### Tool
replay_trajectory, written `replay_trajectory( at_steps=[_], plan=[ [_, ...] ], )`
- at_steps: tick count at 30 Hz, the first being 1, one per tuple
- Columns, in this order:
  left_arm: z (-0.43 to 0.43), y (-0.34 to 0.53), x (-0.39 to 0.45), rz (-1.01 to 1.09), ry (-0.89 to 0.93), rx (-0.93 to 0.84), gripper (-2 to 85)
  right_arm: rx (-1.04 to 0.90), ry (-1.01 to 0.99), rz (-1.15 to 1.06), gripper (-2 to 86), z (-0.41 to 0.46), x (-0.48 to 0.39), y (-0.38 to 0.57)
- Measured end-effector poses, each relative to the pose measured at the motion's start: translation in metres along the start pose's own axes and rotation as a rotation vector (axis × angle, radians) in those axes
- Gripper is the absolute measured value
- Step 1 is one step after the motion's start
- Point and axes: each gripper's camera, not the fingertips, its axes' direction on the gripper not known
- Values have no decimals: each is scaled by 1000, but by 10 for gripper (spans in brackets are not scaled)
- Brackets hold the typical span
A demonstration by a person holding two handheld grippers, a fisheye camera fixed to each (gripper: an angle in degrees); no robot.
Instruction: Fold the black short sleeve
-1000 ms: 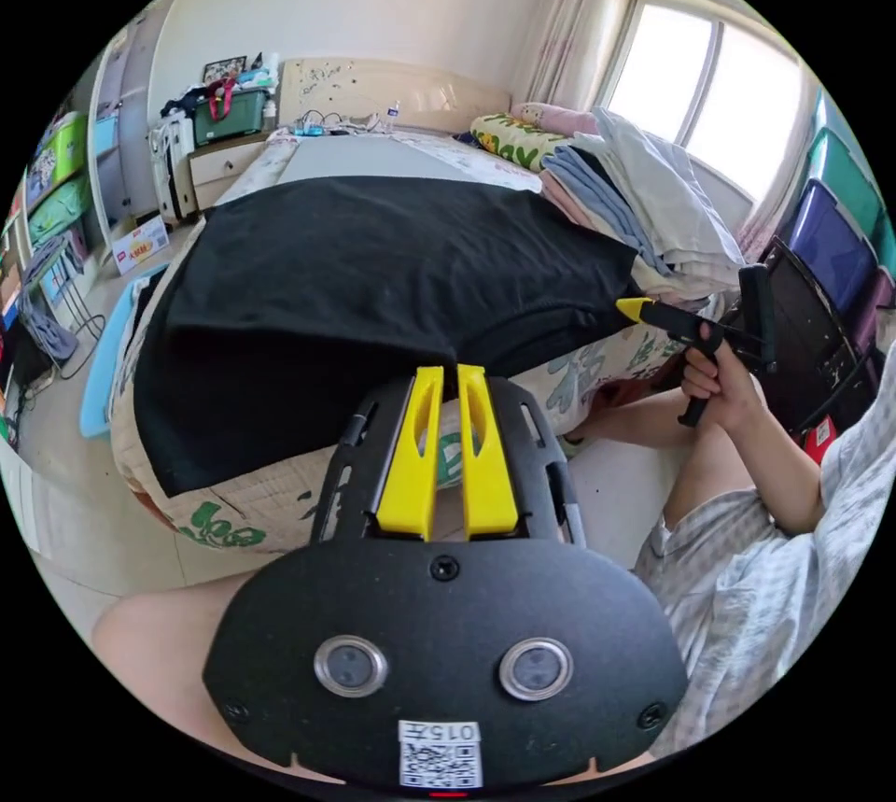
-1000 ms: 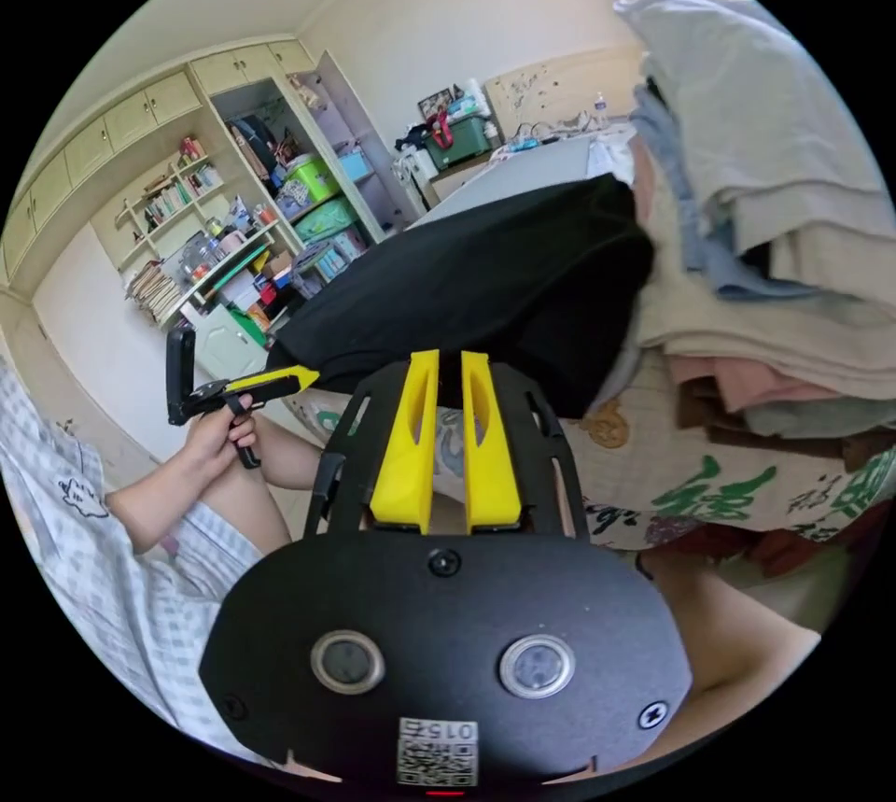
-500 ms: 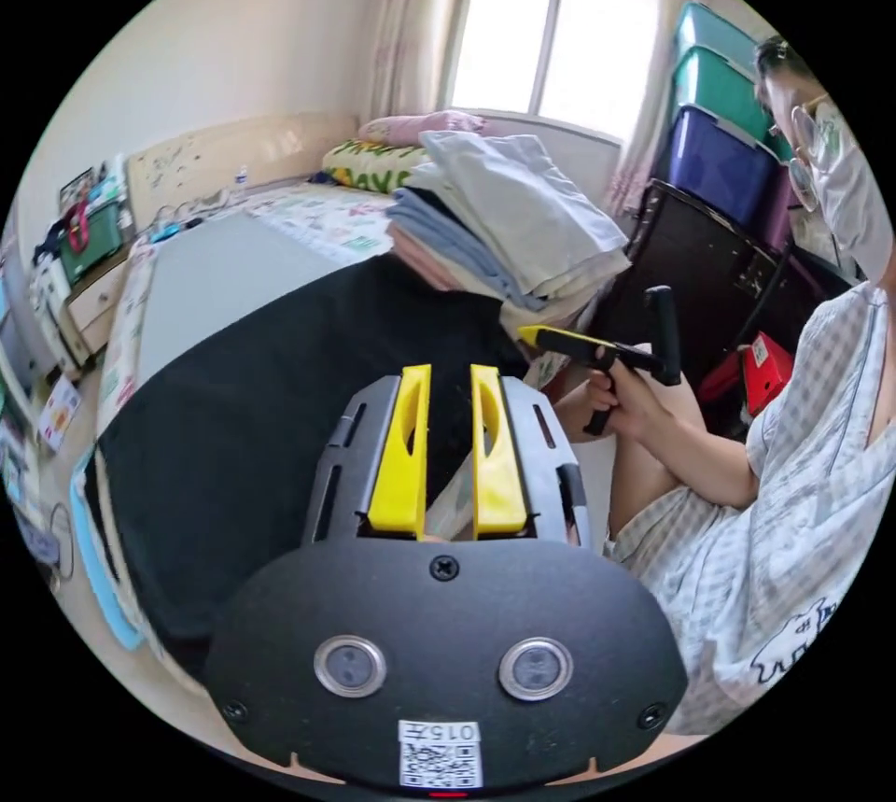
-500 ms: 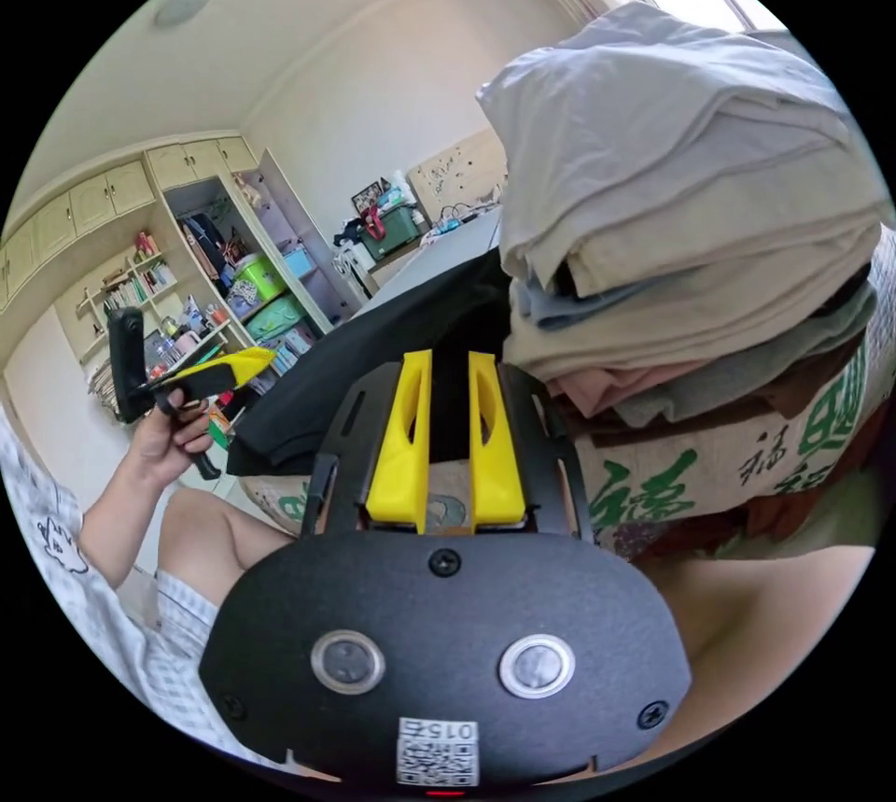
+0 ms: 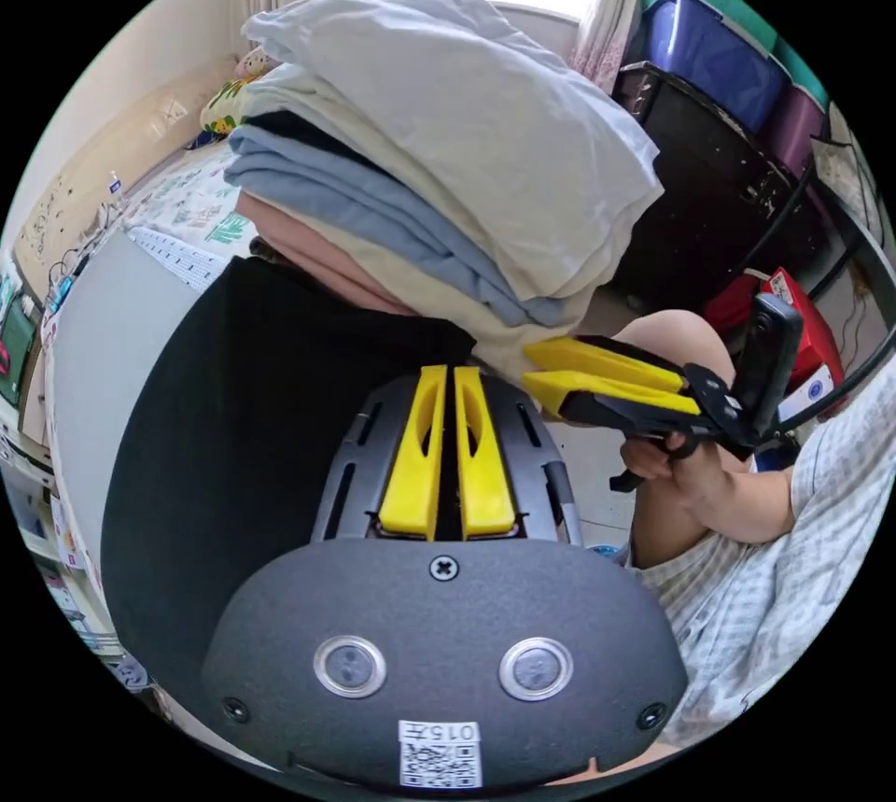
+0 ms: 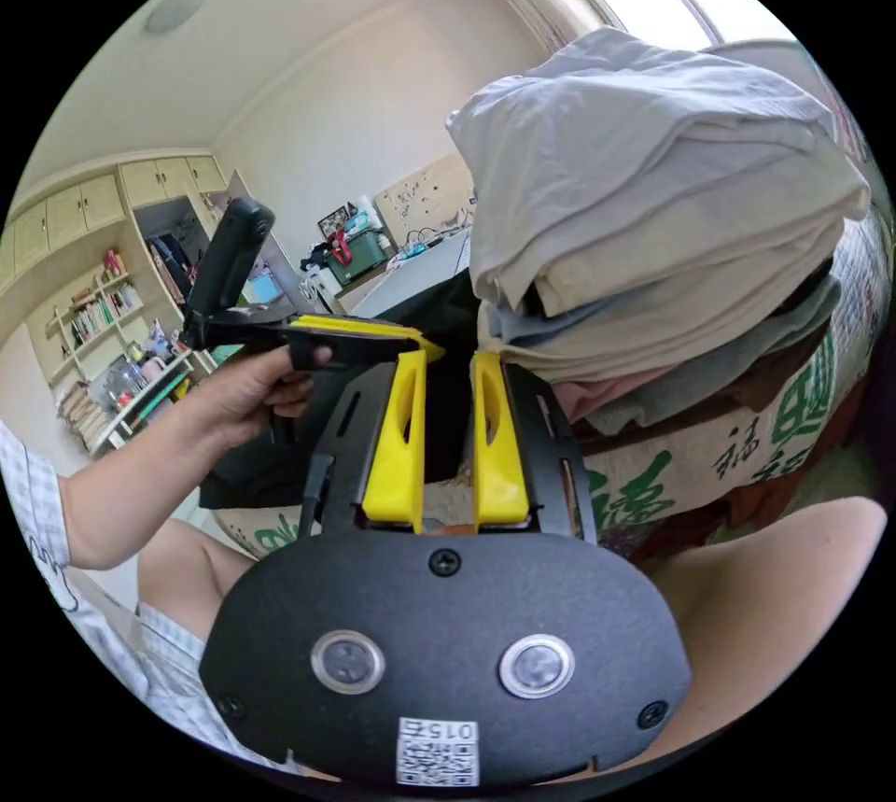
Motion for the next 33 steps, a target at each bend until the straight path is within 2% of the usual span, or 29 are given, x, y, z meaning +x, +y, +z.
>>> replay_trajectory(
  at_steps=[6,11,15,19,23,27,33],
  plan=[
    [-33,13,-1,67,20,20,-1,3,-184,33,98,23,29,13],
    [-29,8,-2,128,6,-22,4,46,-220,43,105,36,43,30],
    [-54,-6,-26,172,88,-8,15,62,-308,76,113,37,68,33],
    [-74,-36,-73,33,13,88,20,94,-335,92,121,37,89,35],
    [-40,-79,-117,-96,-68,31,23,103,-340,119,109,38,114,31],
    [15,-110,-143,-151,-94,-87,10,67,-226,181,9,42,141,26],
    [42,-130,-167,-245,-137,-71,-5,99,-186,325,-6,29,192,23]
  ],
)
